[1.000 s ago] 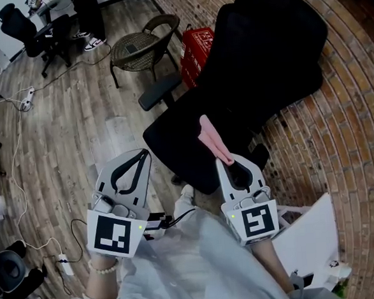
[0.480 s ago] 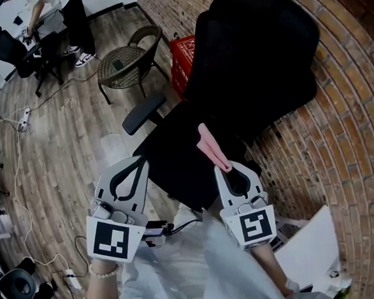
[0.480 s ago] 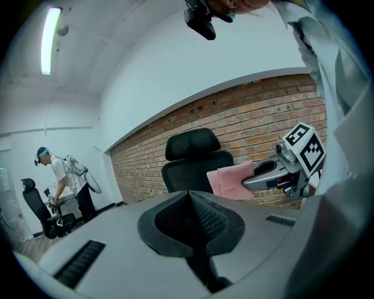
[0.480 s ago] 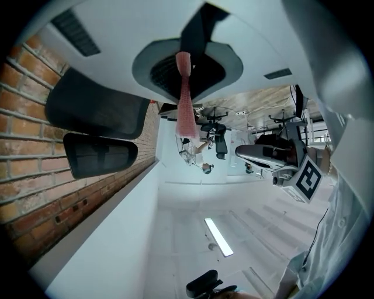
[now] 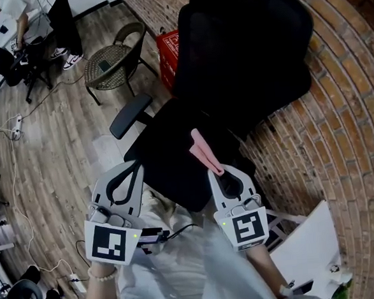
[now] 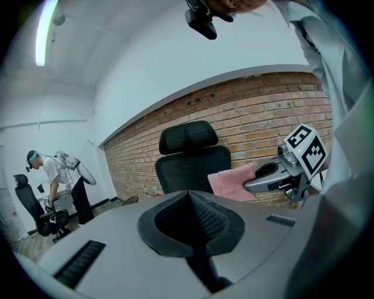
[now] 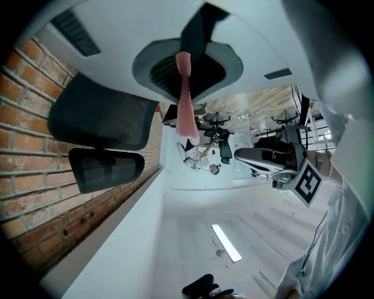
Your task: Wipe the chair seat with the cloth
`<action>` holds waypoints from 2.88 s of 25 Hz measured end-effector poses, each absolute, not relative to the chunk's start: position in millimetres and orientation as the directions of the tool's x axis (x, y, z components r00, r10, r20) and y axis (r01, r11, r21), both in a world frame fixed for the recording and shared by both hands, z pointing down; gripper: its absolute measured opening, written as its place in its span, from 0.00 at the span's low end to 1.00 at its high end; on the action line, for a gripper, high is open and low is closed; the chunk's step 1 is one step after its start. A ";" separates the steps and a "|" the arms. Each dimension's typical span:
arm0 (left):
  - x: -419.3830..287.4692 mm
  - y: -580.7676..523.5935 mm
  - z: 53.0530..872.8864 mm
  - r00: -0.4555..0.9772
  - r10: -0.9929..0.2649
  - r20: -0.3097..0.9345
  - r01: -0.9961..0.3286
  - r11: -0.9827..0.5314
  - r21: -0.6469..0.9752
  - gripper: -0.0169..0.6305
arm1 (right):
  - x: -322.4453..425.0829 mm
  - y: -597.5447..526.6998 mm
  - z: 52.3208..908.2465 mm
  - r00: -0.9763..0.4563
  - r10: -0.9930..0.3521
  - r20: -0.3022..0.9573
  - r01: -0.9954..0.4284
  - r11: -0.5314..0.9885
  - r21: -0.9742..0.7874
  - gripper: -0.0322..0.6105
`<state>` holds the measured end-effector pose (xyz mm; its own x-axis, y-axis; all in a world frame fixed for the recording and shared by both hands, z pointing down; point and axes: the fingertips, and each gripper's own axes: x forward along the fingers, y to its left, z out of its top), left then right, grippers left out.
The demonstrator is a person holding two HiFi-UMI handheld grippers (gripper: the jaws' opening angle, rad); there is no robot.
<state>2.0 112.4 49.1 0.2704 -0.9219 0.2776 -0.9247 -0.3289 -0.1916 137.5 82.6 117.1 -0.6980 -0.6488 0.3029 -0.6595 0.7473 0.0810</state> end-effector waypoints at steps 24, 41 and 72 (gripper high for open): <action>-76.4 9.0 120.6 0.442 -0.817 0.371 -0.804 -0.544 -0.239 0.05 | 54.6 2.4 213.1 -0.584 -0.652 0.484 -0.730 0.682 0.038 0.14; -120.8 -32.5 247.1 0.464 -0.773 0.432 -0.805 -0.572 -0.158 0.05 | -52.5 -38.3 392.9 -0.620 -0.470 0.628 -0.630 0.776 -0.041 0.14; -138.6 -71.1 351.4 0.437 -0.738 0.514 -0.835 -0.545 -0.072 0.05 | -107.5 -107.2 583.5 -0.588 -0.254 0.768 -0.486 0.870 -0.085 0.14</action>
<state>-138.6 -71.1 351.4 0.4372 -0.7378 0.5144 -0.8354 -0.5450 -0.0717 -107.5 -107.2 583.5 -0.5884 -0.2537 0.7677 -0.4861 0.8697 -0.0852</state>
